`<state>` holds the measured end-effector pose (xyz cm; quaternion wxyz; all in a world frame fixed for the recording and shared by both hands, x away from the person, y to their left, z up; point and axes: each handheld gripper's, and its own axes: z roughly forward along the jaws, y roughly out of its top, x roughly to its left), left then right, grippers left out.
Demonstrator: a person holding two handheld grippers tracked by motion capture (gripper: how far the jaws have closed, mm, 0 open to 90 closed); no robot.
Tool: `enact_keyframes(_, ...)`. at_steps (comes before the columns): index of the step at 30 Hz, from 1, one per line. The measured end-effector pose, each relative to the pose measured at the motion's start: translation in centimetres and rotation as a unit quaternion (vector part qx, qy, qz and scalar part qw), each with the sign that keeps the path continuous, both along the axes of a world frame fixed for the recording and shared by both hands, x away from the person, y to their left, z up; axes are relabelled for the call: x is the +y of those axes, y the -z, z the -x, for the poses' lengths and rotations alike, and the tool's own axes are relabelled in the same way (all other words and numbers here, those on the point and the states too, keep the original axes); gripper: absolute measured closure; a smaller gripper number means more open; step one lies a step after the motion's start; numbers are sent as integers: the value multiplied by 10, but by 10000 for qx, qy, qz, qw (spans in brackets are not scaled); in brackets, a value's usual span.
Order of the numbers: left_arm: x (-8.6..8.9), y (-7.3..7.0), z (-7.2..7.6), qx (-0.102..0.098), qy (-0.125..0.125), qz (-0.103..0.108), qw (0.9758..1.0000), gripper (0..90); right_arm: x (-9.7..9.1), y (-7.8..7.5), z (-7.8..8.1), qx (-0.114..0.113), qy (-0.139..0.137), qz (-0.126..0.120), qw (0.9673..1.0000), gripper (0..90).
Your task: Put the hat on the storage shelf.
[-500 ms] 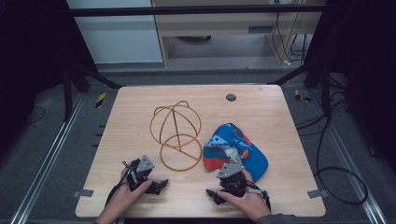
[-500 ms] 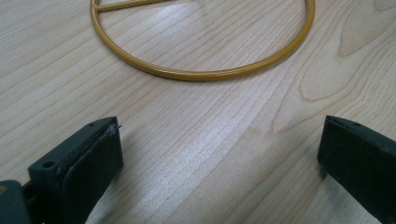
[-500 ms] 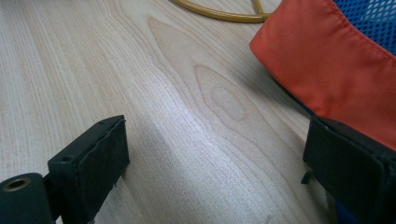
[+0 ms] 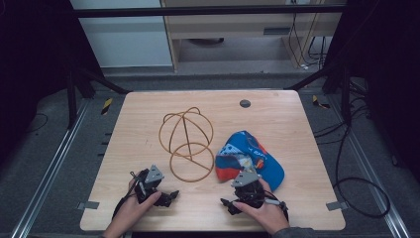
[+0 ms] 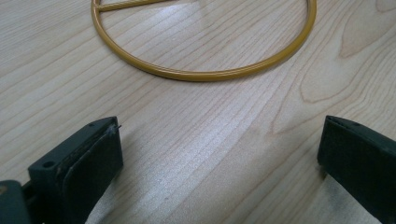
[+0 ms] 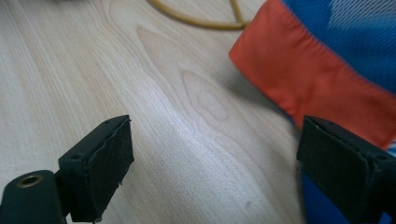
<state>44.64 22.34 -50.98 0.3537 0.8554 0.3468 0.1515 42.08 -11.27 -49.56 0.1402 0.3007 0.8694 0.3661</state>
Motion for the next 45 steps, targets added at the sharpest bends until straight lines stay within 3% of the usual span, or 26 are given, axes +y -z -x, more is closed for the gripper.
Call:
enact_keyframes(2, 0, 0, 0, 0, -1, 1, 10000, 0, -1, -12, 0, -95, -6, 99, 9999, 104)
enact_keyframes(4, 0, 0, 0, 0, 1, 1, 10000, 0, -6, -35, -3, -190, 18, 147, 9997, 104)
enact_keyframes(5, 0, 0, 0, 0, 1, 1, 10000, 0, -6, -35, -3, -190, 18, 147, 9997, 104)
enact_keyframes(6, 0, 0, 0, 0, 0, 1, 10000, 0, -10, -49, -6, -281, 61, 237, 9993, 104)
enact_keyframes(9, 0, 0, 0, 0, -1, 2, 10000, 0, -15, -61, -11, -293, 123, 375, 9988, 109)
enact_keyframes(13, 0, 0, 0, 0, -3, 2, 10000, 0, -30, -81, -25, -101, 361, 697, 9969, 158)
enact_keyframes(17, 0, 0, 0, -2, -12, 1, 10000, 0, -38, -93, -32, 21, 532, 896, 9945, 168)
enact_keyframes(24, 0, 0, 0, 1, -13, 1, 10000, 0, -64, -119, -54, 182, 752, 839, 9935, 203)
enact_keyframes(33, 0, 0, 1, 0, -34, 1, 10000, 0, -73, -127, -76, 495, 771, 898, 9917, 275)
enact_keyframes(40, -1, -1, -1, 28, -6, -16, 10000, 0, -62, -118, -84, 661, 515, 964, 9918, 339)
enact_keyframes(45, 0, 0, 0, 12, -6, -1, 10000, 0, -54, -110, -94, 836, 534, 981, 9902, 347)
